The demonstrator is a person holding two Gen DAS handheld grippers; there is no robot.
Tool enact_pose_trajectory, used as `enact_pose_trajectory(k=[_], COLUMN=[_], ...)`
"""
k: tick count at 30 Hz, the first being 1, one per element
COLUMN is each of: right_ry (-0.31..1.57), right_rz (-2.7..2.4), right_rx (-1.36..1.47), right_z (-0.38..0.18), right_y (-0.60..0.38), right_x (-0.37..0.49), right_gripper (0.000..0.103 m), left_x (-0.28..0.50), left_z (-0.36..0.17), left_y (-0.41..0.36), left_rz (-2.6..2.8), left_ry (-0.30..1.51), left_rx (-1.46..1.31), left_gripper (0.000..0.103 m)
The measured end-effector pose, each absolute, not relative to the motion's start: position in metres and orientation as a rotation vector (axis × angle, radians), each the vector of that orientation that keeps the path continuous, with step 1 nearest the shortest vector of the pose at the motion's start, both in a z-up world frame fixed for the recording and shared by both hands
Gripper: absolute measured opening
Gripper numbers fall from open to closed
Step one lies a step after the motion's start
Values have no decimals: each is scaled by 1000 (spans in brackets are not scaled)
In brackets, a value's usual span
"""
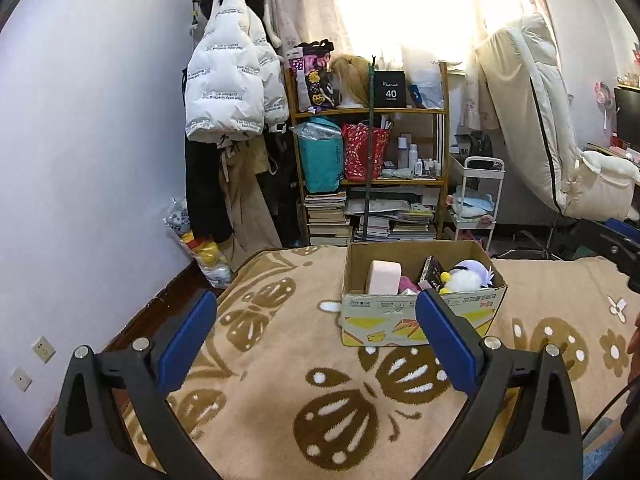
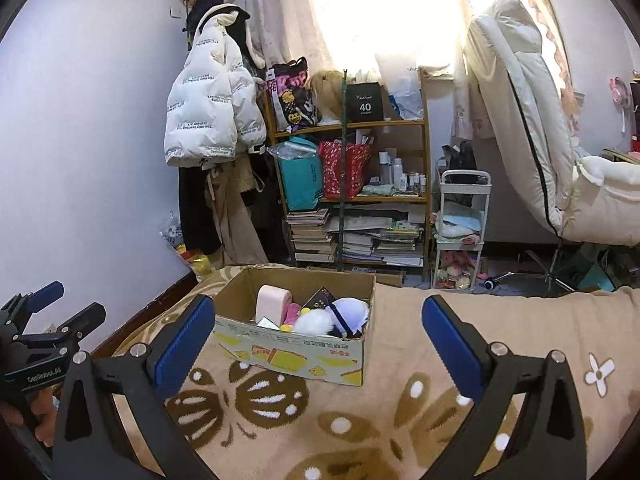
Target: Organize soft objects
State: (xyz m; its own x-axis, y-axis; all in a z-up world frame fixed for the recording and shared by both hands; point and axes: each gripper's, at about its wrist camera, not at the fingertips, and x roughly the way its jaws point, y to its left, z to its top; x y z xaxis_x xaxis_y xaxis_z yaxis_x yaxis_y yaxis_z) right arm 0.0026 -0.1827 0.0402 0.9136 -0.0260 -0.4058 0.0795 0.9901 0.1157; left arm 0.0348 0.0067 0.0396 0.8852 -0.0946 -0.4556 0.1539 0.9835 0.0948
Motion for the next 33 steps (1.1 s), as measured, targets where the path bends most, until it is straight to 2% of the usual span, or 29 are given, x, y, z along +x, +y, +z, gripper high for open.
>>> enact_pose_trajectory(k=[33], right_ry=[450], right_rz=[-80], right_rx=[121], right_z=[28], right_y=[-188], right_x=[5], right_gripper=[103], left_x=[38], left_z=[26], left_y=[7], left_rz=[-128], left_ry=[493], left_rx=[136], left_gripper=[98])
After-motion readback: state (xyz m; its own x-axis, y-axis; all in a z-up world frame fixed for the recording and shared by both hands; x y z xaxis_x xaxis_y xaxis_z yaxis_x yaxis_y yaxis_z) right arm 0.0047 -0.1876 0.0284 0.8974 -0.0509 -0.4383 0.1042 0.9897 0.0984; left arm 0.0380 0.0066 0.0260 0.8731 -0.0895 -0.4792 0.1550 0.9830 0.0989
